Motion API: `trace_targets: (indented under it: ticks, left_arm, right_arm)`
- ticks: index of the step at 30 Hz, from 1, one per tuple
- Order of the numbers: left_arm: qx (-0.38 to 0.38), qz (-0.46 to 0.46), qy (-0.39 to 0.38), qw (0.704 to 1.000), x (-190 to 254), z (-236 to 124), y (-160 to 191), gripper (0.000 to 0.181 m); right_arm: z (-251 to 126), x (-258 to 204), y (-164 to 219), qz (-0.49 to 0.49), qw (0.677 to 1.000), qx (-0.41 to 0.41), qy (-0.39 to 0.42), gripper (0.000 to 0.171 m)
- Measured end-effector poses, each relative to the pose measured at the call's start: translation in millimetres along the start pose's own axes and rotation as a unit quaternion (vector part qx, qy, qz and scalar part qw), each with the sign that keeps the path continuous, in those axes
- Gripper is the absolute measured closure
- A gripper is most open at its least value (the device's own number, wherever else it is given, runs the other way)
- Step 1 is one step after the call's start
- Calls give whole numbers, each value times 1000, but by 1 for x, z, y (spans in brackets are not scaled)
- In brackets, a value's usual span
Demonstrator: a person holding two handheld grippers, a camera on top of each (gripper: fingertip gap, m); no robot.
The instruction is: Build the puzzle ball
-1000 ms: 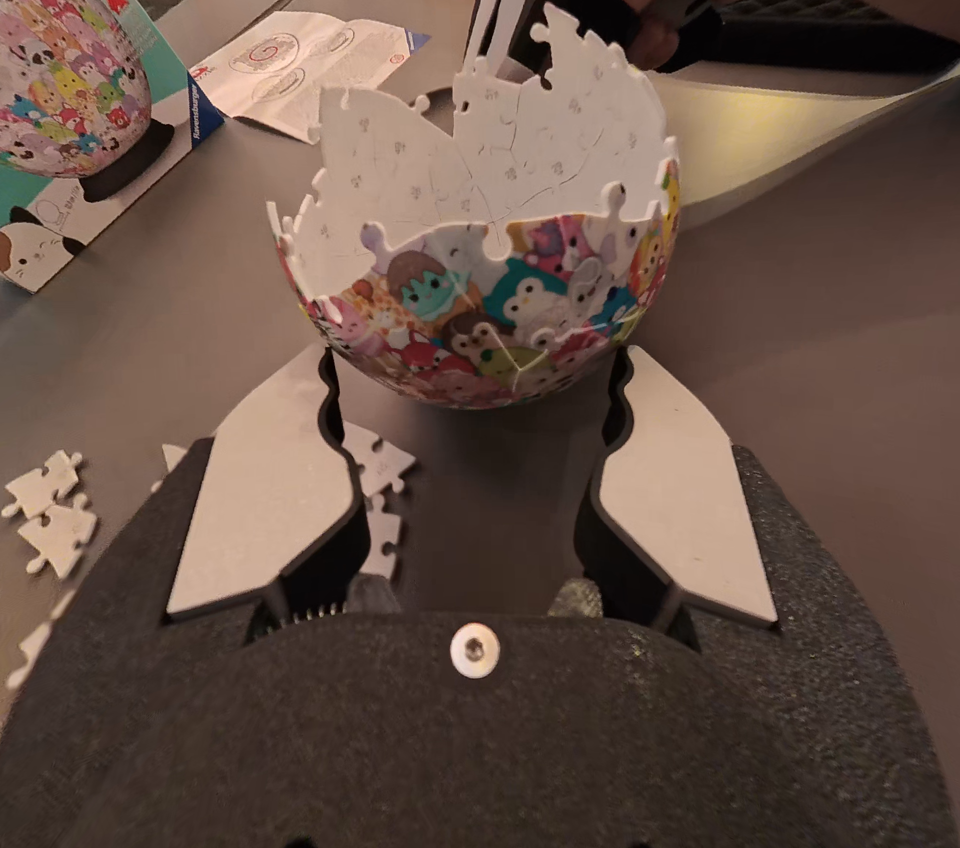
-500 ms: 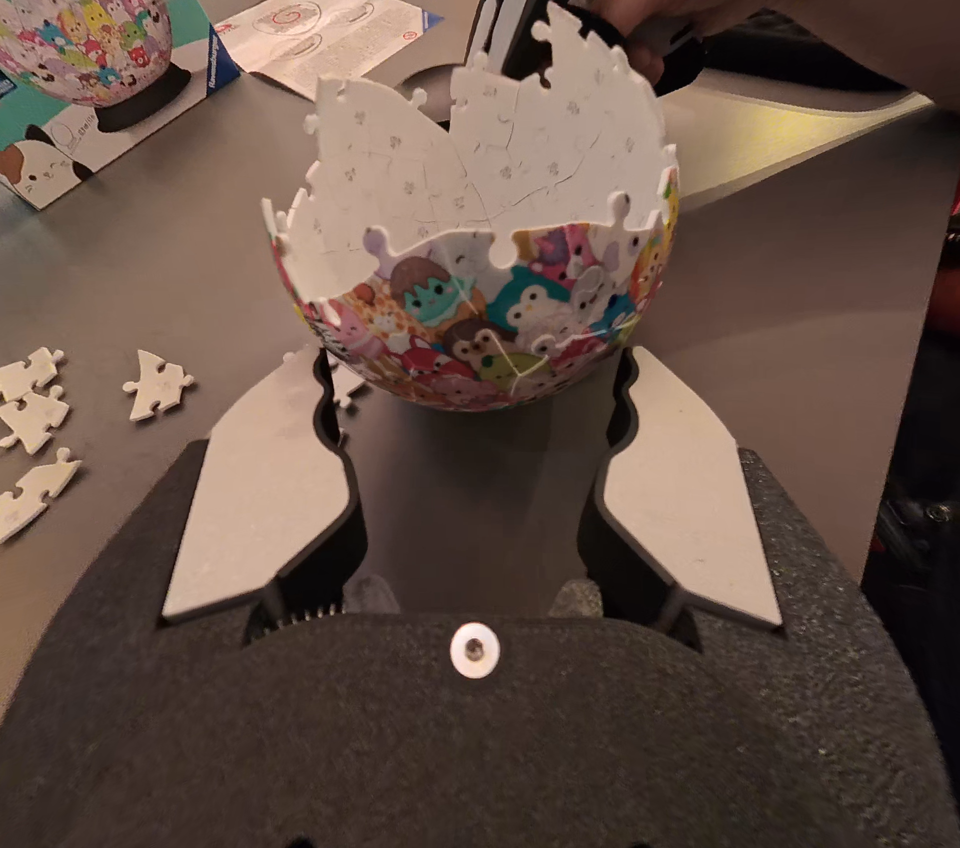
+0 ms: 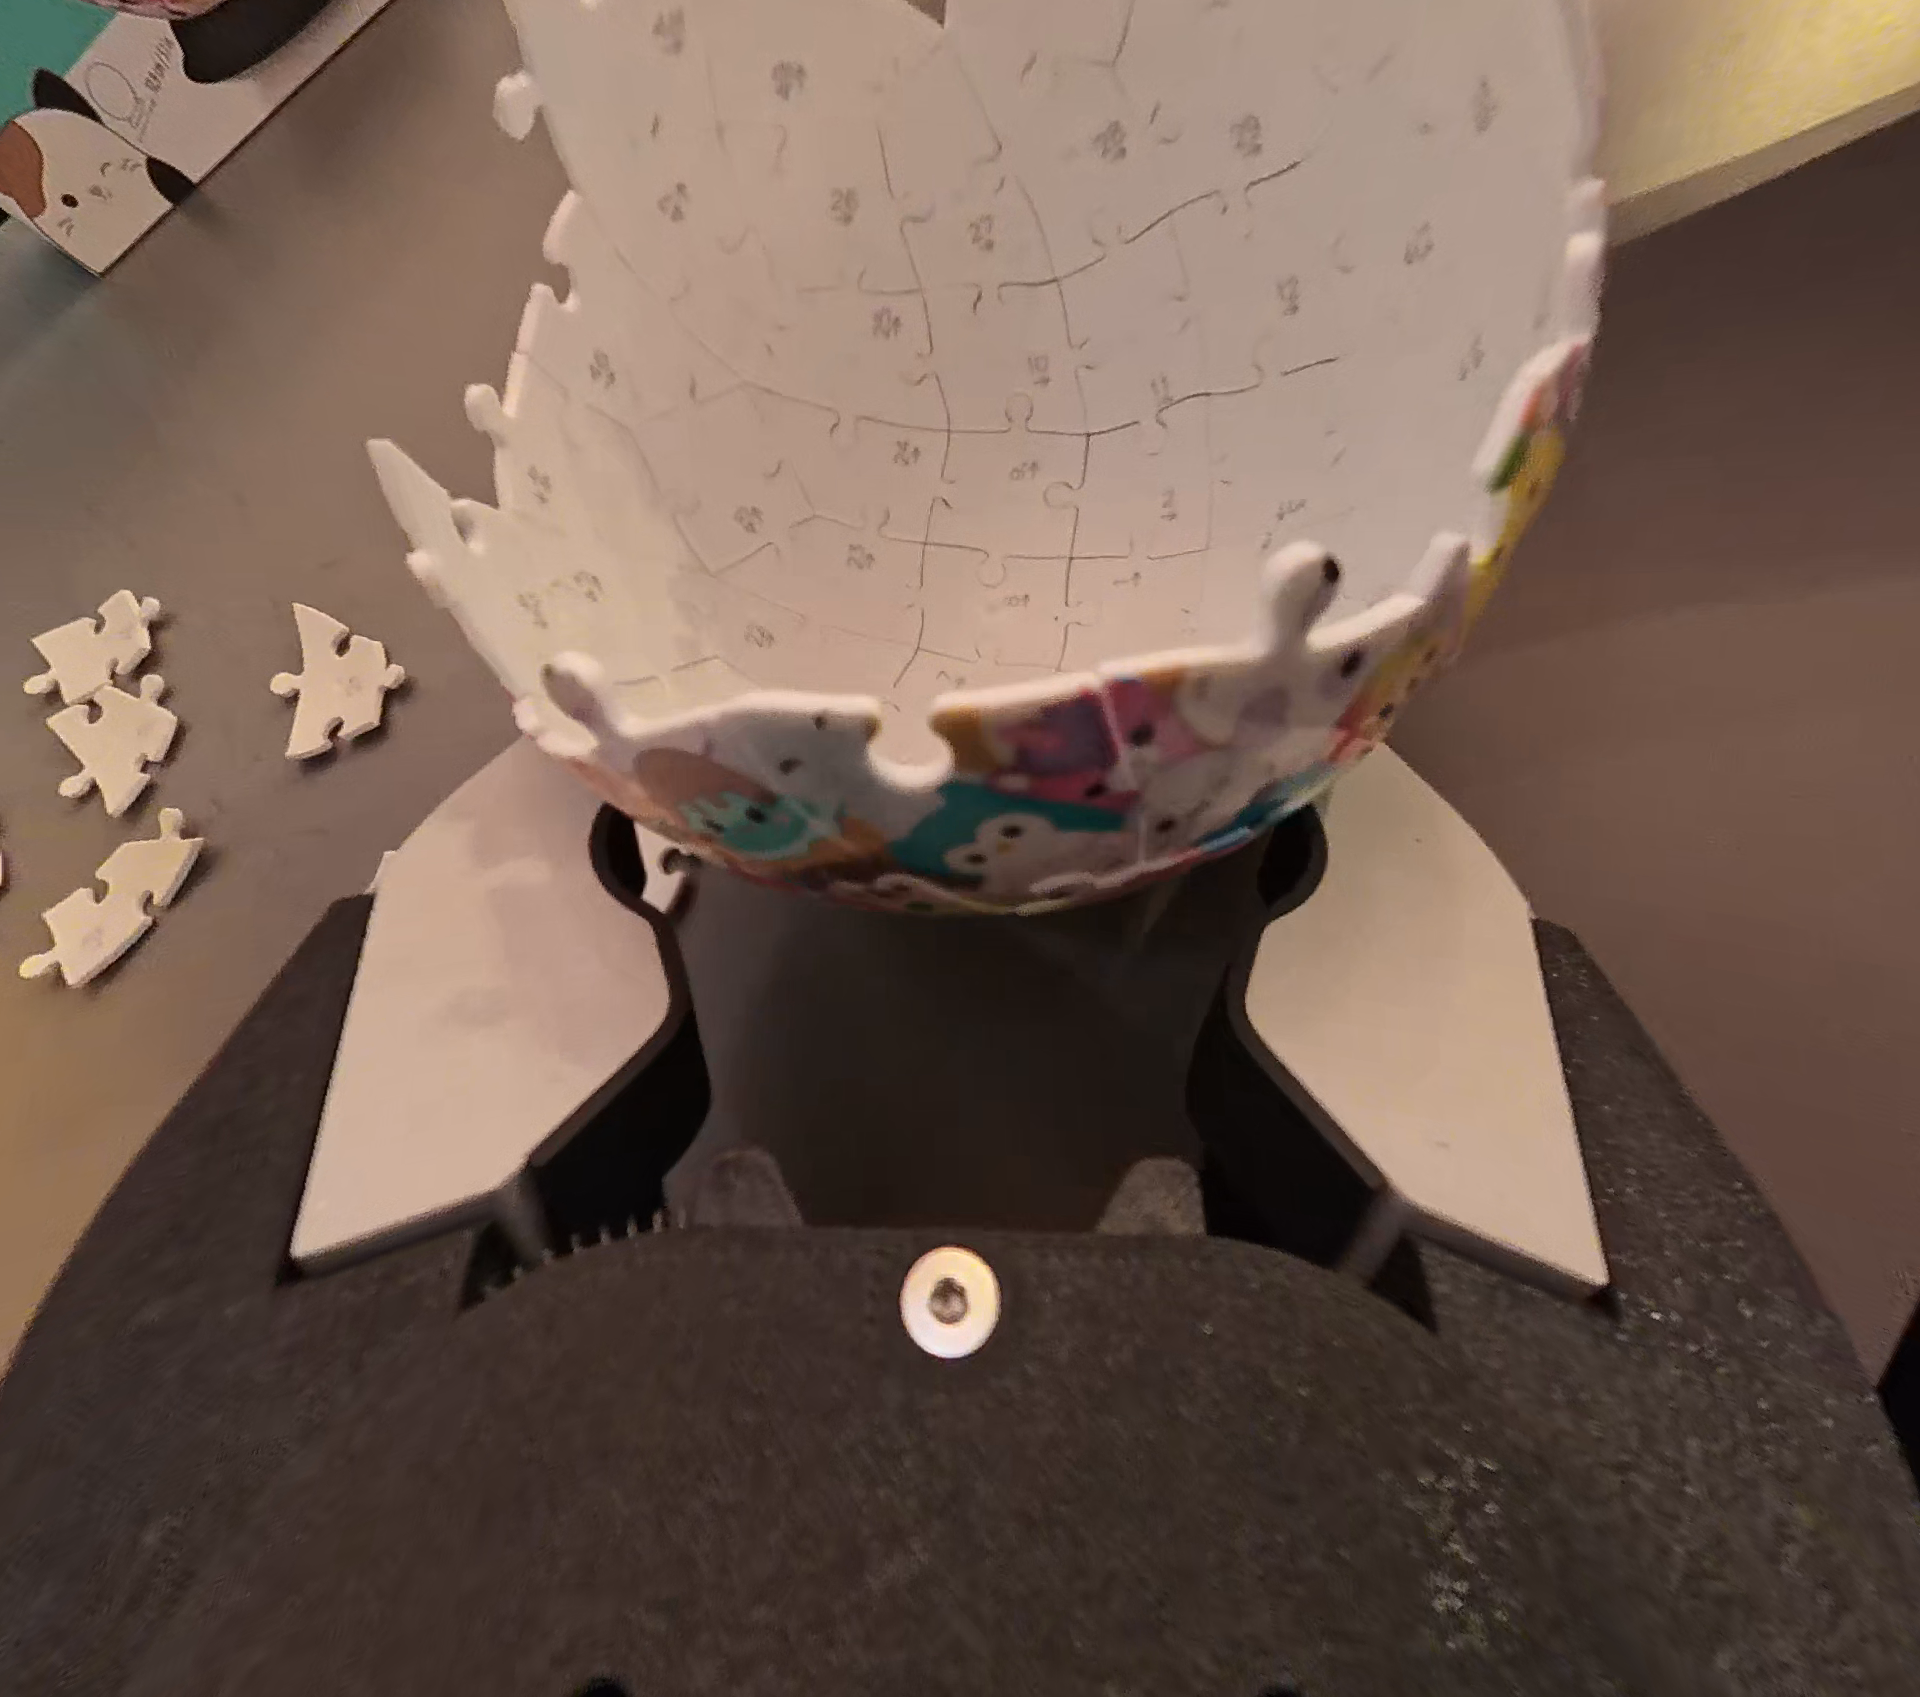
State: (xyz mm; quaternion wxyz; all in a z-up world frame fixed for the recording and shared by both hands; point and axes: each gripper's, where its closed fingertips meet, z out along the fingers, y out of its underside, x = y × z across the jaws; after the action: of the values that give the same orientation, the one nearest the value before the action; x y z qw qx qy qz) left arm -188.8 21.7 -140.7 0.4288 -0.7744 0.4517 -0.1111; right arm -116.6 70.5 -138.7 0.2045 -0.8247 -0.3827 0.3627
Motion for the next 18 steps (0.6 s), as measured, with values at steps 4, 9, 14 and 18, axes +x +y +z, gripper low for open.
trace_targets:
  ticks: [4,9,14,18]
  left_arm:
    - [-1,-1,0,1000,0,3,-2,63]
    - [0,-1,0,1000,1,4,-3,61]
    - [19,6,4,1000,3,5,-11,62]
    - [43,6,14,999,6,4,-19,63]
  right_arm:
    - [0,-2,1,-6,1000,-2,-5,168]
    - [0,-2,2,-6,1000,-1,-9,168]
    - [-2,2,3,-1,1000,0,-4,168]
    - [-7,7,5,13,1000,5,-3,168]
